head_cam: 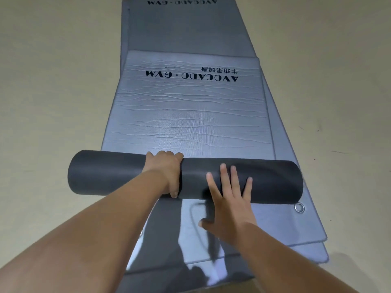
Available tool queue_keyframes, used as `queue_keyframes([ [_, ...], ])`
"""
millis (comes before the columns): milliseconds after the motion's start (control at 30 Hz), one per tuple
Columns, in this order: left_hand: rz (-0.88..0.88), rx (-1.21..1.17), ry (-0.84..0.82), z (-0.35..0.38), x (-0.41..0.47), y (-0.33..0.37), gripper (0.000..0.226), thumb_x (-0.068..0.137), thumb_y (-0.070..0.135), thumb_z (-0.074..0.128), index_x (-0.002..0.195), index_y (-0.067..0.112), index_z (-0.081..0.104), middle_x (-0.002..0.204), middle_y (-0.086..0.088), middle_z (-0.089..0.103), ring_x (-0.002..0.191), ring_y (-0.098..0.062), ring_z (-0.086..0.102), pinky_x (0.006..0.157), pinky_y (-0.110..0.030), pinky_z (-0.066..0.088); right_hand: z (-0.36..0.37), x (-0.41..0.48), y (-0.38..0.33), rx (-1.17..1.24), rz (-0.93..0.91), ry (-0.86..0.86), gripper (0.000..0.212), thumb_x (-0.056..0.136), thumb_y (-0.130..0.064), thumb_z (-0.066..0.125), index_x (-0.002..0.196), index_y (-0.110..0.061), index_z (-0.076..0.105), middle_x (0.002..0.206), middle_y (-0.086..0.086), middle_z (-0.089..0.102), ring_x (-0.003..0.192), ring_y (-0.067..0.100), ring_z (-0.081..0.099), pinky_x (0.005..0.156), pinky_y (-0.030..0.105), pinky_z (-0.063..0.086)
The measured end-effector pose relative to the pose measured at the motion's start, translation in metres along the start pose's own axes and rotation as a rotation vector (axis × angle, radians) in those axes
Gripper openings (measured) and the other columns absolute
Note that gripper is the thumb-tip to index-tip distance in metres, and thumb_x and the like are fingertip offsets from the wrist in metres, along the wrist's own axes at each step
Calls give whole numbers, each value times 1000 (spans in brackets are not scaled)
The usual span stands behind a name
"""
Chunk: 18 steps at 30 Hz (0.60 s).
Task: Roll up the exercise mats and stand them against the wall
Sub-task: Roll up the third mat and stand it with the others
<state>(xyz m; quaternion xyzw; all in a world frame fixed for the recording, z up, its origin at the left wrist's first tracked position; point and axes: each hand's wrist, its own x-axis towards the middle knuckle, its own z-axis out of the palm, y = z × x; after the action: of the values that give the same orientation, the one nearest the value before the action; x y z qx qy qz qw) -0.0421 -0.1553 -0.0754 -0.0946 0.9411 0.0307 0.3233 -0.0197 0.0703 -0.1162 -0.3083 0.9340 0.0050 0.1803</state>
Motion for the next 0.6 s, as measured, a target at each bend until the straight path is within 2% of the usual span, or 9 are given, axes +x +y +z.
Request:
queue_keyframes([
  [67, -1, -14, 79, 12, -5, -3, 123, 60, 52, 85, 157, 32, 12, 161, -7, 22, 150, -29, 20, 116, -66, 11, -7, 15, 0, -8, 26, -63, 139, 72, -82, 66, 155, -33, -33, 155, 10, -52, 144, 35, -48, 114, 71, -24],
  [133, 29, -38, 272, 32, -16, -5, 126, 69, 62, 77, 159, 33, -7, 169, -6, -7, 156, -30, -4, 117, -70, 0, -17, 36, 2, -27, 38, -58, 144, 67, -89, 63, 154, -32, -36, 158, 10, -49, 146, 36, -45, 115, 72, -20],
  [200, 76, -43, 481, 57, -25, -5, 116, 72, 64, 71, 161, 27, 6, 170, -10, -1, 156, -33, 2, 116, -73, 8, -30, 57, 9, -33, 49, -64, 146, 62, -95, 61, 155, -33, -34, 164, 9, -39, 151, 34, -37, 118, 71, -15],
  [233, 75, -43, 519, 69, -29, -5, 116, 71, 67, 69, 161, 23, 11, 170, -11, 2, 156, -35, 3, 114, -75, 11, -37, 66, 12, -38, 46, -72, 145, 62, -96, 60, 156, -34, -31, 167, 8, -33, 153, 34, -32, 119, 71, -13],
  [267, 55, -45, 487, 79, -32, -4, 121, 68, 70, 67, 161, 20, 7, 170, -12, -3, 156, -36, -2, 113, -76, 10, -43, 74, 16, -41, 40, -80, 143, 62, -96, 59, 158, -35, -29, 169, 7, -28, 155, 33, -29, 119, 70, -12],
  [400, -44, -3, 322, 80, -20, -2, 141, 70, 79, 62, 148, 20, -40, 157, -12, -42, 147, -36, -36, 111, -77, -4, -51, 82, 13, 31, 30, -52, 131, 74, -88, 59, 160, -33, -24, 169, 9, -28, 155, 33, -28, 121, 68, -13],
  [467, -51, 9, 320, 61, -4, -3, 144, 68, 82, 62, 147, 20, -41, 158, -11, -42, 147, -35, -36, 111, -77, -4, -39, 69, 6, 41, -7, 59, 129, 76, -79, 67, 163, -30, -14, 170, 13, -24, 156, 36, -24, 121, 70, -9],
  [533, -47, -7, 308, 40, 14, -8, 148, 62, 85, 65, 152, 21, -34, 163, -9, -33, 150, -33, -31, 112, -77, -3, -20, 58, 5, 29, -20, 169, 131, 67, -68, 82, 166, -25, 9, 173, 17, -3, 159, 41, -5, 120, 73, 3],
  [600, -38, -32, 275, 18, 31, -14, 151, 54, 90, 66, 156, 24, -25, 166, -4, -25, 152, -30, -26, 113, -76, -4, -11, 60, 9, 2, 3, 173, 137, 58, -64, 88, 165, -24, 12, 172, 17, -1, 159, 43, -2, 117, 75, 7],
])
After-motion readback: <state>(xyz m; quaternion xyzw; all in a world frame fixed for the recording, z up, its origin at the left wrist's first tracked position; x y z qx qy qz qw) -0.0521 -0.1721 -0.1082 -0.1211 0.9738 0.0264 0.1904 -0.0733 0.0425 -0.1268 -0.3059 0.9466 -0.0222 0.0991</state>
